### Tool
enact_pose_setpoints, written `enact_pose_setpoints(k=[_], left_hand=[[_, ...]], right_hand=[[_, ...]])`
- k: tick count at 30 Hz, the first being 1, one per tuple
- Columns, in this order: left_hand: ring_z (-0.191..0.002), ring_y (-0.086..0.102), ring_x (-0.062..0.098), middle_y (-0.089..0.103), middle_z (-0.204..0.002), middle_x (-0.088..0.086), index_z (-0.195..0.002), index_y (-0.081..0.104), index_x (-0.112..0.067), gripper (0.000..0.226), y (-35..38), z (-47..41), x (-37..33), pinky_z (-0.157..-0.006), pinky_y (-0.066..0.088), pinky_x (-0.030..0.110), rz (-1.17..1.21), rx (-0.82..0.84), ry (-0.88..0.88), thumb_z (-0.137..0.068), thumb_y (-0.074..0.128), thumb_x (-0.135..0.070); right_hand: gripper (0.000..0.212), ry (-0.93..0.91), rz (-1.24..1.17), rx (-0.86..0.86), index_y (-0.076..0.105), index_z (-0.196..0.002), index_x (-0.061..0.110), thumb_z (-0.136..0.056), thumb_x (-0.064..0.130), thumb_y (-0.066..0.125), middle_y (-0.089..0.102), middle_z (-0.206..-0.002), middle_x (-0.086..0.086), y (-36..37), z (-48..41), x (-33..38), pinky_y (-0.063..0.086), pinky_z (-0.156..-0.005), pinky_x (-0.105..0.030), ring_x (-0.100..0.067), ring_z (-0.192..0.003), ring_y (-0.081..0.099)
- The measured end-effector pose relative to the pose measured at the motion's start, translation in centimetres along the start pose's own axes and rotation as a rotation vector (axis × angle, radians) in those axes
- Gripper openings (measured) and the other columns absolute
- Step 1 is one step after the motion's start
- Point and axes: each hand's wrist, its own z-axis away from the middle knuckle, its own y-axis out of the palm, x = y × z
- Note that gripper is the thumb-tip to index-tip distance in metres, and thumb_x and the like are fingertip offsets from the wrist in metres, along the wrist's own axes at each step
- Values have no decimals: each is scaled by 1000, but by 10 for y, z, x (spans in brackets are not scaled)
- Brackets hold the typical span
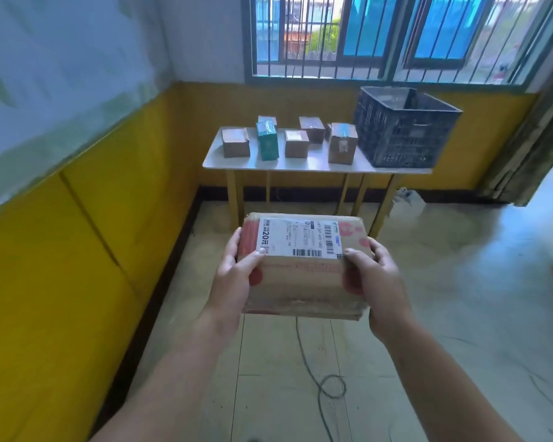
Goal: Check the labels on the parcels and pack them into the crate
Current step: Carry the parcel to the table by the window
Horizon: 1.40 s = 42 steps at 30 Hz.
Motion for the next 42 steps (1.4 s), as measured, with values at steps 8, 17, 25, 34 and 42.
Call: enact_pose_setpoints(k=[8, 17, 25, 34, 42], left_hand=[[-126, 54, 19, 58, -137, -5, -153, 33, -48, 58, 20, -214, -33, -108, 49, 46, 26, 67, 33, -102, 57, -38], [-123, 59, 22, 65, -131, -3, -149, 38, -51, 57, 47, -423, -79, -108, 49, 52, 57, 165, -3, -99, 60, -37], [-121, 60, 22, 66, -129, -2, -144, 40, -53, 52, 89, -573, -91, -101, 53, 43, 63, 196, -6, -99, 60, -37], [-115, 61, 16, 64, -125, -3, -148, 39, -51, 57, 165, -753, -114, -77, 55, 26, 48, 116, 15, -98, 62, -35], [-116, 58, 18, 64, -123, -8, -144, 42, -58, 64, 214, -864, -126, -92, 52, 38, 20, 95, -4, -86, 65, -43]], right_hand=[[47, -29, 2, -76, 54, -138, 28, -92, 24, 66, 76, -96, 7, 69, -206, 17, 52, -50, -19, -2, -68, 73], [46, -45, 0, -120, 54, -136, 30, -92, 27, 66, 78, -83, 13, 124, -399, 47, 53, -50, -21, -4, -64, 71], [39, -57, -24, -102, 54, -129, 35, -93, 27, 65, 78, -86, 9, 142, -549, 63, 54, -53, -24, -9, -68, 72], [36, -66, -28, -27, 48, -126, 38, -96, 24, 63, 78, -83, 12, 150, -749, 91, 52, -50, -16, -4, -72, 74], [28, -36, -16, -20, 61, -122, 36, -95, 26, 61, 78, -96, 2, 153, -867, 112, 53, -52, -19, -9, -76, 75]])
